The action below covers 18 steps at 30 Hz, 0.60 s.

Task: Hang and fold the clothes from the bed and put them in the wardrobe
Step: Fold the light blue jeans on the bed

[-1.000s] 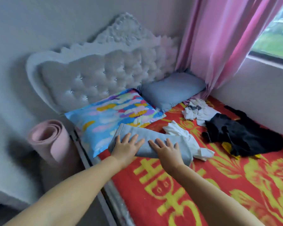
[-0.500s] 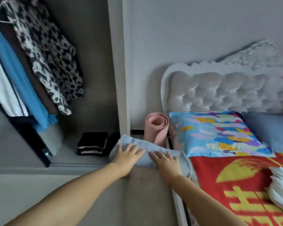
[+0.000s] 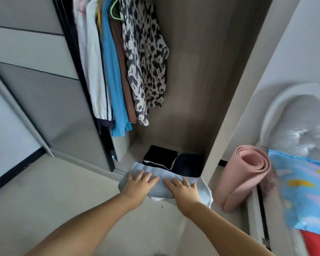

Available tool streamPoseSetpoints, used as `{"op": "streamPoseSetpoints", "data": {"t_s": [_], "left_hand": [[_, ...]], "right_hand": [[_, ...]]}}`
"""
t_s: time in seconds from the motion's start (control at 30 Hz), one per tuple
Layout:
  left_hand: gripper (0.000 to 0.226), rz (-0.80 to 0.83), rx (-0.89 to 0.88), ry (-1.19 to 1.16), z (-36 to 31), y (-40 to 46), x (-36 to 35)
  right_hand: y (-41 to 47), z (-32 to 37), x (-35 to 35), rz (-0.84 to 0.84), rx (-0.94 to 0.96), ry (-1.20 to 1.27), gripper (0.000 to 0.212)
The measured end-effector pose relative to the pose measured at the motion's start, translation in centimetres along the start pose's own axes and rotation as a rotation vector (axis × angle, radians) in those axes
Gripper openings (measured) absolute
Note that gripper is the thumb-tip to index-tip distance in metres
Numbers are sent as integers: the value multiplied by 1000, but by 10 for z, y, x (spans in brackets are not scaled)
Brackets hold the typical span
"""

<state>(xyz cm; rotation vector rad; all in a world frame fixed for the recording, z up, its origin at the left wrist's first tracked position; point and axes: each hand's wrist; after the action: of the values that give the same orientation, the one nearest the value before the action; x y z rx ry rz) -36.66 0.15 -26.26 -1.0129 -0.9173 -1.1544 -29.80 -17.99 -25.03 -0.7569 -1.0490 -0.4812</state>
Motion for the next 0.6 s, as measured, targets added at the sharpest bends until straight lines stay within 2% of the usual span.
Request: {"op": "streamPoseSetpoints", "data": {"t_s": [0.13,0.23,0.4,0.5,0.6], "left_hand": [[93,-48,42,7,24,53,-16],[100,107,8,38,44,88,-9],[86,335,-64,27,70,139,-23],[84,347,-108,3,91,177,-39],[73,304,-168,33,112,223,-53]], "right_hand": [[69,-10,7,52,9,5,89],[115,-16,13,69,14,14,91],[177,-18,21,149,5,-12,89],[216,-17,20,172,-24,24,90],[254,-22,24,173,-93,58,88]]}}
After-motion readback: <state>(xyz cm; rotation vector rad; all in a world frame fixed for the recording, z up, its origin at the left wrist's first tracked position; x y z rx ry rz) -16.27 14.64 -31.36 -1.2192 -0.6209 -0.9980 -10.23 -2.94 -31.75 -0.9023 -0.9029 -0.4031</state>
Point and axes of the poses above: each hand's wrist, its own y-axis towards the middle knuckle, its own x-axis out of the back of the hand, z = x × y, and after that the axes turned 14 degrees about y, right-handed
